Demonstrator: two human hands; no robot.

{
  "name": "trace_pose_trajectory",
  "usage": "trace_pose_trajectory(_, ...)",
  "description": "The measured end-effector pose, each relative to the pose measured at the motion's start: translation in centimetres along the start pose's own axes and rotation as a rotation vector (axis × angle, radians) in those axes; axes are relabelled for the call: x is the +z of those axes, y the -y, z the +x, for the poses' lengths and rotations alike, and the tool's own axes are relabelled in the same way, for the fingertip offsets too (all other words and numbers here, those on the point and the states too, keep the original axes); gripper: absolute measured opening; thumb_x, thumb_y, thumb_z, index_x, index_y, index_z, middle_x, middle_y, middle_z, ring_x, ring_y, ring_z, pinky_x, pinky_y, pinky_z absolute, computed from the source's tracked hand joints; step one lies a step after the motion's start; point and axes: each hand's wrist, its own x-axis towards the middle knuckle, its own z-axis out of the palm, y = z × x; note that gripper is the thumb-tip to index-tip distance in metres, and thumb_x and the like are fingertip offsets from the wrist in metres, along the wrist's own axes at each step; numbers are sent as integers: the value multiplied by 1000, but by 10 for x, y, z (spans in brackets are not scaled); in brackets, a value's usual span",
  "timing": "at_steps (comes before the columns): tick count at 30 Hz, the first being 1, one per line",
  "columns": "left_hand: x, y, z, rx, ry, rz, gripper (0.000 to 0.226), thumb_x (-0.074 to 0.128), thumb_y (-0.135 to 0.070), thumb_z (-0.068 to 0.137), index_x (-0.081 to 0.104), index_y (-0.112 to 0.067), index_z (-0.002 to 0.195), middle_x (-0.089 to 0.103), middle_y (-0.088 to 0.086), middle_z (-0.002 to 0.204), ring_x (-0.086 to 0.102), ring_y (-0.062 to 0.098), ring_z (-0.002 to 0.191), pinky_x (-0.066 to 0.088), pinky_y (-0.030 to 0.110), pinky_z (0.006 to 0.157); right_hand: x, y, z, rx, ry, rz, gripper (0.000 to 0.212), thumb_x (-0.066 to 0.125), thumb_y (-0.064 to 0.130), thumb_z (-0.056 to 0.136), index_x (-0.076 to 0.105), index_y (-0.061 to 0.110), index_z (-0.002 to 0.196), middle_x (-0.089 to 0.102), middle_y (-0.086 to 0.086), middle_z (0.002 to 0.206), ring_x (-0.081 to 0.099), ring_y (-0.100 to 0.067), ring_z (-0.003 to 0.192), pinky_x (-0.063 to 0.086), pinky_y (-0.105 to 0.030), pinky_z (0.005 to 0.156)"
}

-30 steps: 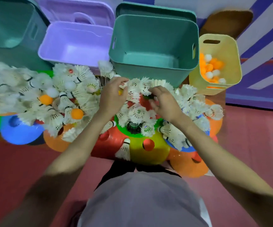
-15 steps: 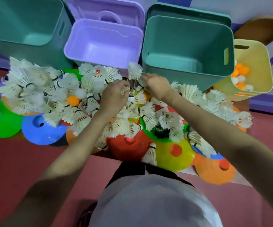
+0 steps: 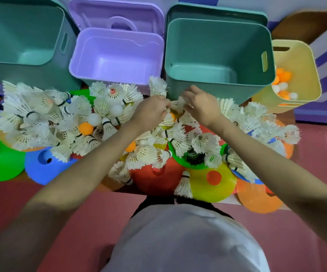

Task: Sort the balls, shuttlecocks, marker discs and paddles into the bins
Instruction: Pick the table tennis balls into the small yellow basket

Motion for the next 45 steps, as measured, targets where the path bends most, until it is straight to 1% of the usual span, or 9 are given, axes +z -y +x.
trace_pose_trajectory(6, 4, -29, 41, 99, 294, 188, 13, 60, -6, 86, 73, -10, 87, 68, 5, 86, 64, 23, 83, 53, 36, 71, -8, -23, -52, 177, -198, 235, 35, 66, 23, 88, 60, 12, 121, 60, -4, 119, 64, -21, 82, 53, -35, 64)
trace_pose_trajectory(10, 11, -41, 56, 70, 470, 348, 29, 62, -1, 82, 45, -11, 60, 47, 3, 59, 52, 21, 60, 42, 30, 51, -12, -31, -76, 254, -254, 302, 34, 64, 25, 90, 60, 11, 121, 60, -4, 119, 60, -15, 78, 50, -32, 63)
trace_pose_trajectory(15, 15, -58, 65, -17, 540, 443, 25, 55, 3, 83, 44, -12, 65, 48, 2, 65, 52, 20, 65, 42, 29, 53, -10, -43, -94, 286, -287, 317, 32, 64, 25, 90, 62, 10, 118, 61, -4, 113, 63, -20, 76, 50, -33, 60)
trace_pose_trajectory(20, 23, -69, 69, -93, 582, 523, 18, 55, 8, 83, 51, -10, 83, 46, 0, 68, 56, 20, 75, 52, 30, 68, -9, -52, -106, 287, -288, 335, 32, 65, 26, 89, 62, 9, 117, 61, -4, 111, 63, -19, 74, 46, -29, 58)
trace_pose_trajectory(27, 3, -66, 74, -146, 420, 465, 12, 70, -4, 77, 60, -9, 81, 60, 3, 73, 61, 24, 77, 48, 32, 61, -9, -66, -118, 293, -298, 377, 34, 65, 26, 89, 62, 7, 117, 60, -7, 115, 62, -25, 80, 47, -31, 61)
trace_pose_trajectory(31, -11, -76, 73, -207, 210, 219, 16, 75, -15, 78, 66, -14, 91, 64, 1, 85, 59, 22, 78, 54, 34, 72, -10, -85, -129, 332, -349, 419, 35, 62, 31, 90, 61, 8, 118, 59, -7, 115, 63, -23, 75, 51, -38, 62)
trace_pose_trajectory(35, -13, -121, 75, -113, 76, -62, 30, 76, -25, 81, 69, -12, 107, 69, 0, 105, 64, 17, 88, 53, 34, 83, -16, -119, -146, 420, -456, 448, 33, 59, 30, 94, 59, 8, 118, 58, -8, 117, 63, -16, 72, 48, -35, 65)
trace_pose_trajectory(40, 18, -186, 118, -198, -13, -432, 29, 79, -20, 77, 70, -15, 104, 70, -2, 104, 68, 13, 86, 55, 33, 84, -35, -183, -160, 619, -581, 467, 34, 59, 25, 92, 57, 6, 120, 55, -14, 117, 66, -23, 77, 53, -40, 70)
trace_pose_trajectory(45, 45, -245, 187, -154, -131, -483, 26, 76, -25, 79, 71, -14, 102, 70, -2, 103, 63, 10, 94, 52, 27, 85, -61, -241, -148, 733, -575, 384, 38, 56, 30, 94, 56, 7, 124, 54, -16, 120, 64, -28, 82, 49, -42, 79)
